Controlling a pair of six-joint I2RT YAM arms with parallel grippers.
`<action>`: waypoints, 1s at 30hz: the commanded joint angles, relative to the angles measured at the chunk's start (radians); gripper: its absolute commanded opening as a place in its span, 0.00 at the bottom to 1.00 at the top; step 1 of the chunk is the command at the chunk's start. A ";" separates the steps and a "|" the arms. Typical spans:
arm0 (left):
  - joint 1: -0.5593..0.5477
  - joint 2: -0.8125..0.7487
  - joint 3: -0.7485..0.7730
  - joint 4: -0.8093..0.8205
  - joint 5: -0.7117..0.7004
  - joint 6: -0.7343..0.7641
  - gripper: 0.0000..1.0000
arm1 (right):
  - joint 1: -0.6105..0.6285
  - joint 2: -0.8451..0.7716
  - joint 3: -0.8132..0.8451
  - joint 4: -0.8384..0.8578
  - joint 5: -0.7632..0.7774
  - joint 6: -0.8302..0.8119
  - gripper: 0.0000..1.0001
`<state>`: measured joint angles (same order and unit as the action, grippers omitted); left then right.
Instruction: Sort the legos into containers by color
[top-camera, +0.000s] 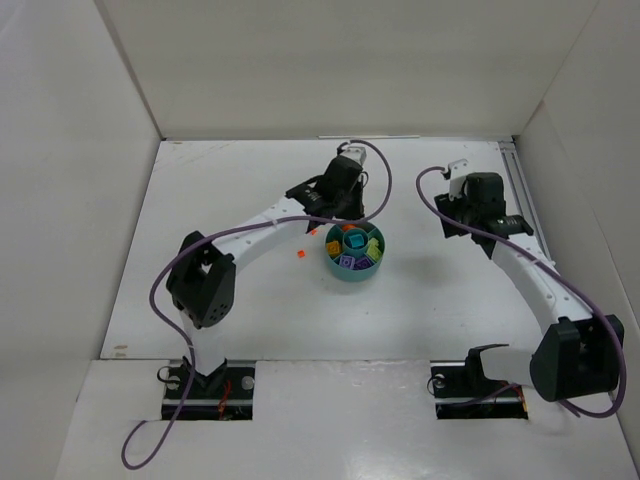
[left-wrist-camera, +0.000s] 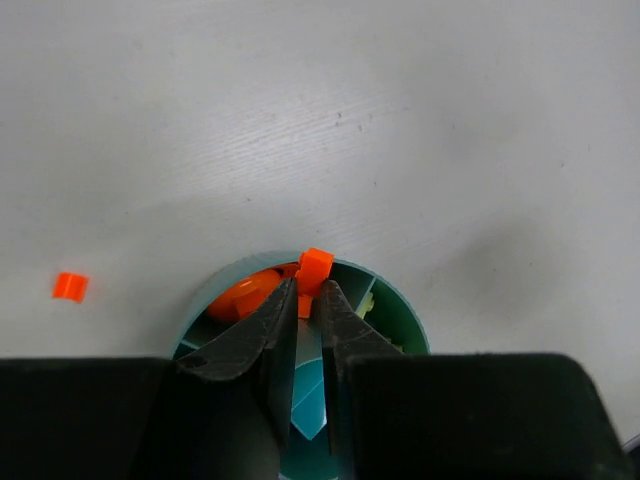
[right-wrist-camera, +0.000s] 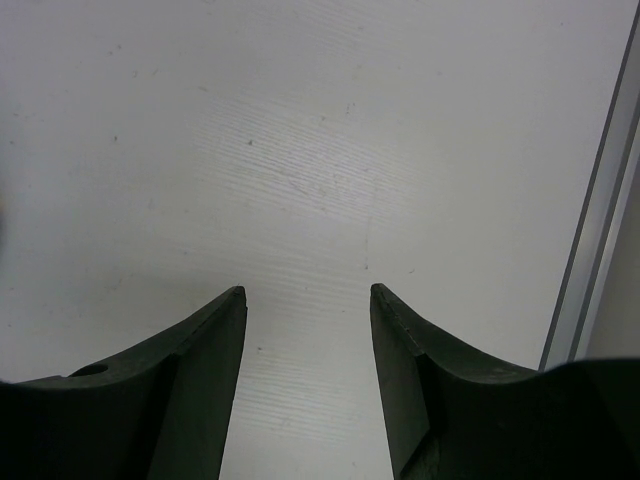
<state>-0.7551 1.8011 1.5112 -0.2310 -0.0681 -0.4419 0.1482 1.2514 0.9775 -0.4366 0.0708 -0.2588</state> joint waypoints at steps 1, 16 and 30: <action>-0.027 0.033 0.098 -0.040 0.030 0.040 0.10 | -0.016 -0.030 -0.005 0.049 -0.026 0.000 0.58; -0.046 0.055 0.084 -0.077 0.021 0.058 0.16 | -0.036 -0.030 -0.023 0.067 -0.054 -0.010 0.58; -0.046 -0.029 0.041 -0.077 -0.016 0.068 0.34 | -0.036 -0.040 -0.023 0.079 -0.091 -0.043 0.58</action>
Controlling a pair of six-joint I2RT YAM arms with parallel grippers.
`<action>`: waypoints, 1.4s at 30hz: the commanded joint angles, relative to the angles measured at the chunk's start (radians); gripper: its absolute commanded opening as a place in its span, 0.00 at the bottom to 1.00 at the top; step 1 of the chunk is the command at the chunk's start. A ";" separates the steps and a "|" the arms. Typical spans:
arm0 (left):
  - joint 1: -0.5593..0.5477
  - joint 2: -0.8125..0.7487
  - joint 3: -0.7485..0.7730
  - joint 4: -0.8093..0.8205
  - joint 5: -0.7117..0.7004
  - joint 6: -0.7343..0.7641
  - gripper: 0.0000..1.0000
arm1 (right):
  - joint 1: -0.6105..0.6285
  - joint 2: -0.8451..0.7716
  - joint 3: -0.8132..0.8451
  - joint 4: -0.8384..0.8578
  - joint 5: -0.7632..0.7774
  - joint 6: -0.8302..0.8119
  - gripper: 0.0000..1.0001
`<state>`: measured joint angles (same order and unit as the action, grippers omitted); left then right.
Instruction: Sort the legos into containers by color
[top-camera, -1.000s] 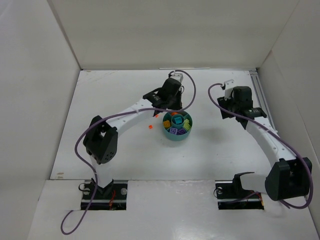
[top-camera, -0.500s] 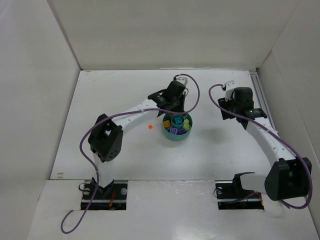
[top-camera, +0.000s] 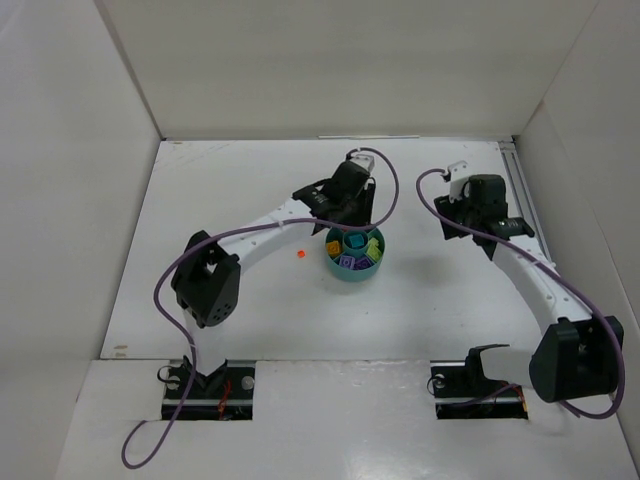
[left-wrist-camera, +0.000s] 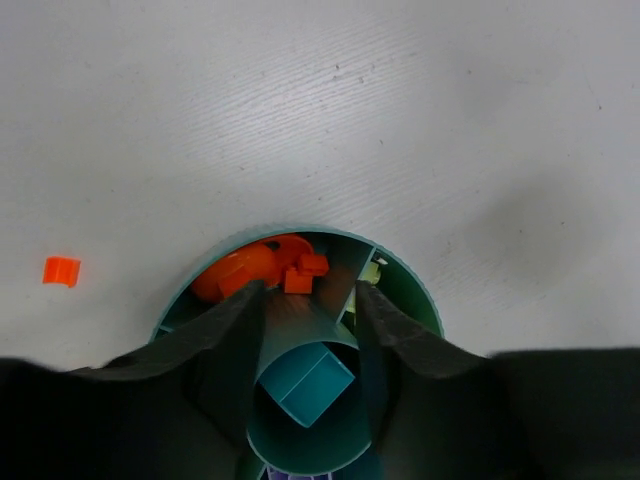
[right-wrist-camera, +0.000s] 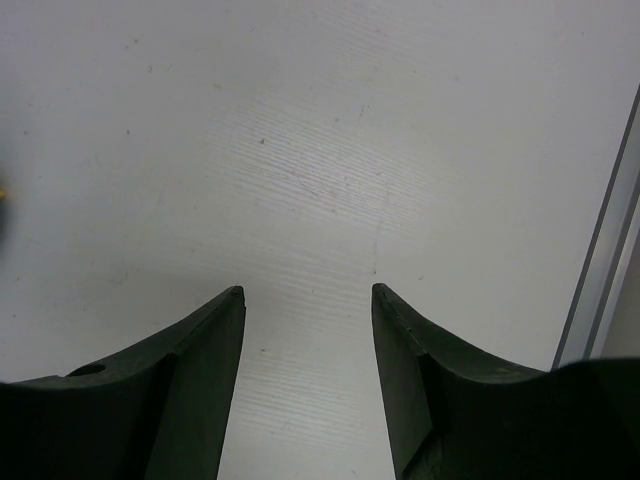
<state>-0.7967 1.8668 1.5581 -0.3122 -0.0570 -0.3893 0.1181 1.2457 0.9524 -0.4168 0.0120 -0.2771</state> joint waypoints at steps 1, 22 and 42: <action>-0.004 -0.110 -0.006 0.004 -0.046 0.015 0.41 | 0.005 -0.034 0.002 0.059 -0.043 -0.034 0.59; 0.320 -0.900 -0.774 -0.271 -0.397 -0.604 1.00 | 0.776 0.381 0.445 0.115 0.190 -0.318 0.72; 0.329 -0.992 -0.840 -0.246 -0.370 -0.622 1.00 | 0.799 0.925 0.838 -0.116 0.074 -0.105 0.67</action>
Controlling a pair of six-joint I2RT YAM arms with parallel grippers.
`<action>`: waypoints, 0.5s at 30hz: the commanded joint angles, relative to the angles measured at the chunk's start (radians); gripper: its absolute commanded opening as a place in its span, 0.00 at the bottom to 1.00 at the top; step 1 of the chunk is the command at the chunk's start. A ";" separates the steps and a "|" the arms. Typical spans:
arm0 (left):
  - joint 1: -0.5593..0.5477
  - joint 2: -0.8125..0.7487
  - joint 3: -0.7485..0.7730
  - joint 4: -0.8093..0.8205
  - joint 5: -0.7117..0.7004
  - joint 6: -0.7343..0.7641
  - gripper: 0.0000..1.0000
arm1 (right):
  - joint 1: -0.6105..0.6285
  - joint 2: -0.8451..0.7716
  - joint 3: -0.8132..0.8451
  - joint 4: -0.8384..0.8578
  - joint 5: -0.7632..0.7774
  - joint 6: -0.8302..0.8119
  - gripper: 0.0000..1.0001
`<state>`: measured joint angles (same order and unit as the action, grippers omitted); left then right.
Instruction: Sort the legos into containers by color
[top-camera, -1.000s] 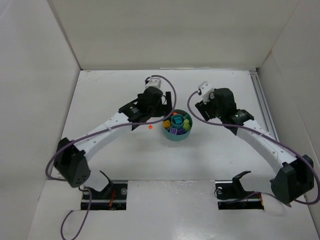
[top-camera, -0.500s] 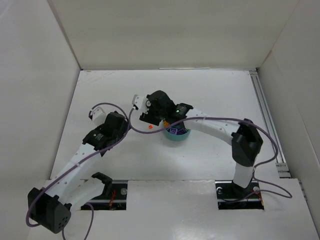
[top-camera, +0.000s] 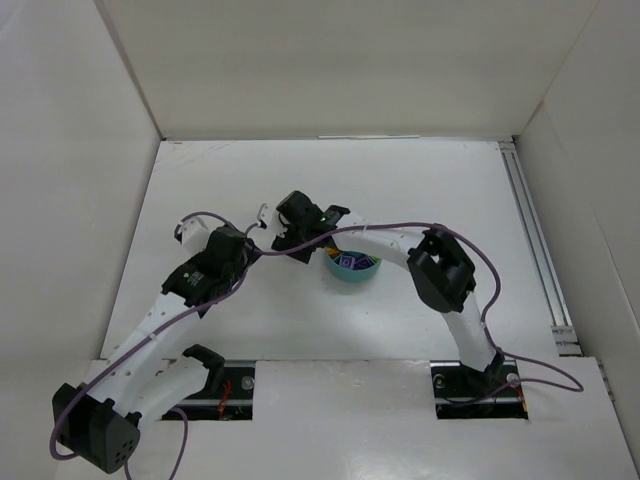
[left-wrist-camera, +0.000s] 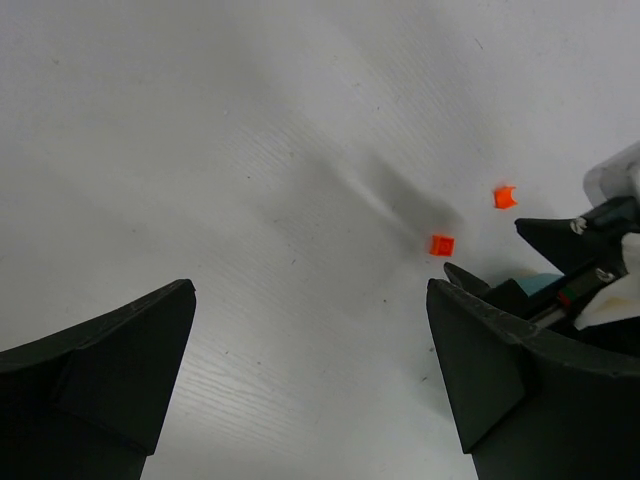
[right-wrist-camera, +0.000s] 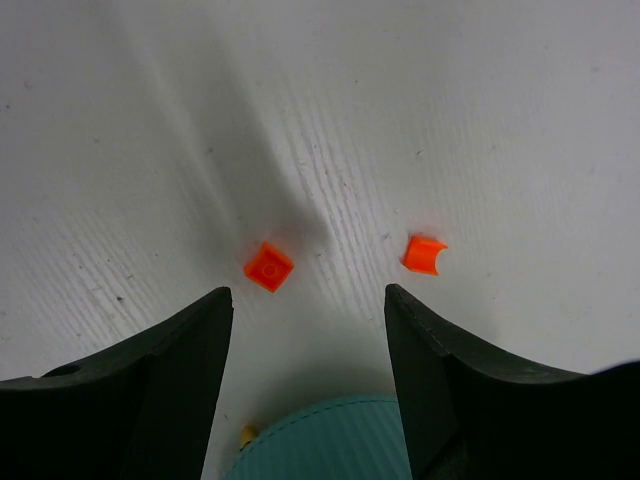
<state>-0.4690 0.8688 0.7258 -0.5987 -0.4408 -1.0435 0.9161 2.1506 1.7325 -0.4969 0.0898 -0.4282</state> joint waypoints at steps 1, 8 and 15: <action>0.001 0.006 -0.008 0.049 0.014 0.033 1.00 | 0.001 0.031 0.058 -0.035 -0.004 0.057 0.67; 0.001 0.006 -0.017 0.050 0.014 0.033 1.00 | 0.001 0.064 0.081 -0.051 -0.004 0.080 0.63; 0.001 -0.004 -0.017 0.050 0.024 0.033 1.00 | 0.001 0.094 0.090 -0.051 -0.004 0.098 0.57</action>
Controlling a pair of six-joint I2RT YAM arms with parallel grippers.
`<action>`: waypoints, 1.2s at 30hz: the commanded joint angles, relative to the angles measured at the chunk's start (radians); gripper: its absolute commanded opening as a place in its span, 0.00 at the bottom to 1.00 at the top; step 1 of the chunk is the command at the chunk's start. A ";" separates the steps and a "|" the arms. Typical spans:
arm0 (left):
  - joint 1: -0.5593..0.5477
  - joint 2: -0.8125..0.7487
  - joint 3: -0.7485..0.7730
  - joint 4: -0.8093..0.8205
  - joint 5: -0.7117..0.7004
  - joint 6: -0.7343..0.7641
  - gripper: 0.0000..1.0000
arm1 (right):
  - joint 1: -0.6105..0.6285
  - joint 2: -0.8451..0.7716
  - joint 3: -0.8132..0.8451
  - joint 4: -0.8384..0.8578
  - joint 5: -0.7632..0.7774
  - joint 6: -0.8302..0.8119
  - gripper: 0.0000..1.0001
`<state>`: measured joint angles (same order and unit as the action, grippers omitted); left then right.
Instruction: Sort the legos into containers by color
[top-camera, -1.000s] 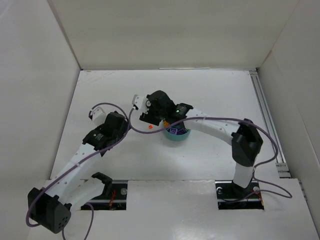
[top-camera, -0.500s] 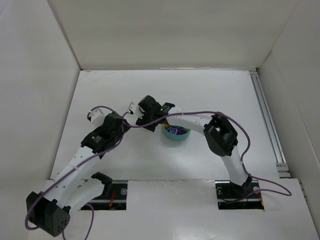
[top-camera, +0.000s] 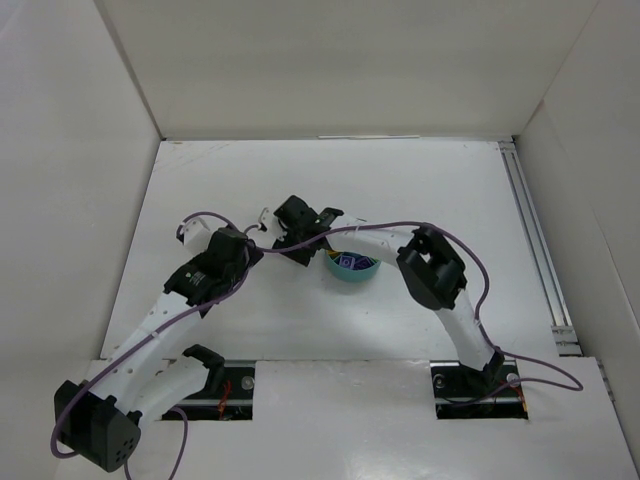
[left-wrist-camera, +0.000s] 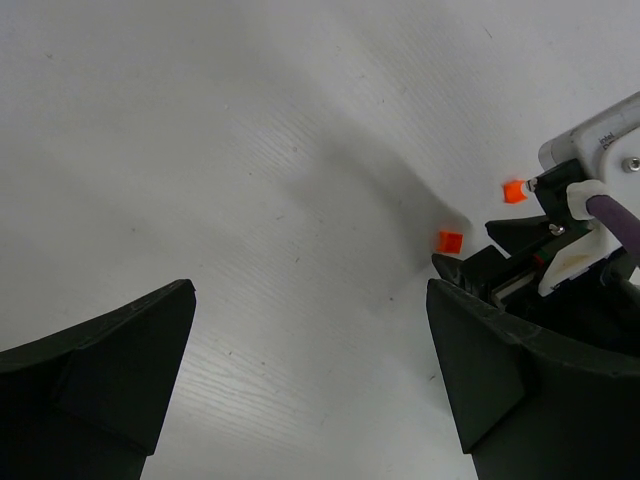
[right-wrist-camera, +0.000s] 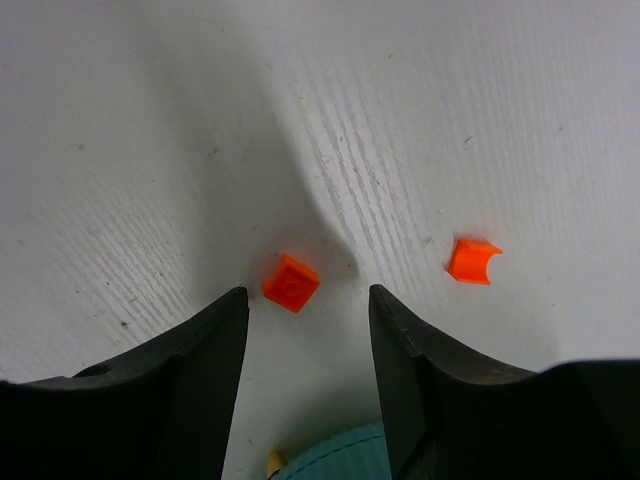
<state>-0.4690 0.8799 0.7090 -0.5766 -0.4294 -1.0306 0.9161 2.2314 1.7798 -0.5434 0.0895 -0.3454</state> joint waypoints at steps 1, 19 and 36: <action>0.001 -0.015 0.000 0.027 0.012 0.020 1.00 | 0.001 0.022 0.043 0.005 -0.014 0.016 0.57; 0.001 -0.015 0.000 0.027 0.012 0.020 1.00 | 0.001 0.042 0.043 0.028 -0.023 0.034 0.26; 0.001 -0.024 0.000 0.037 0.003 0.030 1.00 | -0.022 -0.356 -0.143 0.131 -0.014 -0.018 0.16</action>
<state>-0.4690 0.8703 0.7090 -0.5636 -0.4225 -1.0252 0.9108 2.0312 1.6550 -0.4942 0.0574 -0.3443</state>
